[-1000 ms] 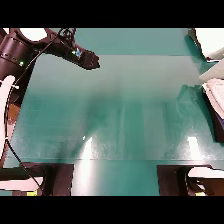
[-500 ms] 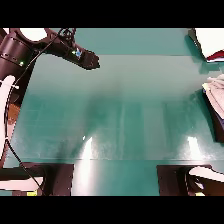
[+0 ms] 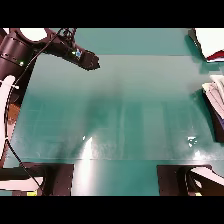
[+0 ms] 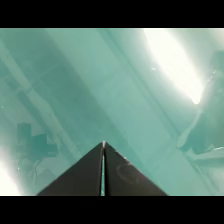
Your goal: Fold the shirts.
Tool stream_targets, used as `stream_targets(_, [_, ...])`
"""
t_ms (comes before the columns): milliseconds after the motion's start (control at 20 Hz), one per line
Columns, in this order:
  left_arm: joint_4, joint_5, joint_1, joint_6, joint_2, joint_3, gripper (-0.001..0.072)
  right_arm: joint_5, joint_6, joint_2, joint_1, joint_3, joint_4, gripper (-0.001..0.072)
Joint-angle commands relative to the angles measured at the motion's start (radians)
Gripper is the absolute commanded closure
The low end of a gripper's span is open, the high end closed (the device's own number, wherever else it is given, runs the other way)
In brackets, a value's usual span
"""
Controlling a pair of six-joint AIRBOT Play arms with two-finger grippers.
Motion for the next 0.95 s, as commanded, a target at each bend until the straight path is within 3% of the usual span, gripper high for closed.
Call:
stream_targets(0, [0.000,-0.003,0.000,0.000,0.000,0.000,0.0681,-0.031,-0.001,0.034,-0.021,-0.076,0.128,0.0188])
stream_targets(200, [-0.017,-0.051,0.000,-0.014,0.000,0.000,0.0681,-0.034,-0.001,0.033,0.163,-0.076,0.333,0.0190])
stream_targets(250, [-0.020,-0.056,0.000,-0.015,0.000,0.000,0.0681,-0.035,-0.002,0.033,0.233,-0.075,0.343,0.0257])
stream_targets(400, [-0.020,-0.043,0.000,-0.015,0.000,0.000,0.0681,-0.053,-0.002,0.033,0.414,-0.074,0.343,0.0639])
stream_targets(450, [-0.020,-0.037,0.000,-0.014,0.000,0.000,0.0681,-0.053,-0.002,0.033,0.463,-0.074,0.343,0.0692])
stream_targets(650, [-0.020,-0.031,0.000,-0.015,0.000,0.000,0.0681,-0.061,-0.002,0.032,0.605,-0.074,0.342,0.0692])
stream_targets(900, [-0.021,-0.031,0.000,-0.015,0.000,0.000,0.0681,-0.060,-0.002,0.033,0.644,-0.074,0.342,0.0692])
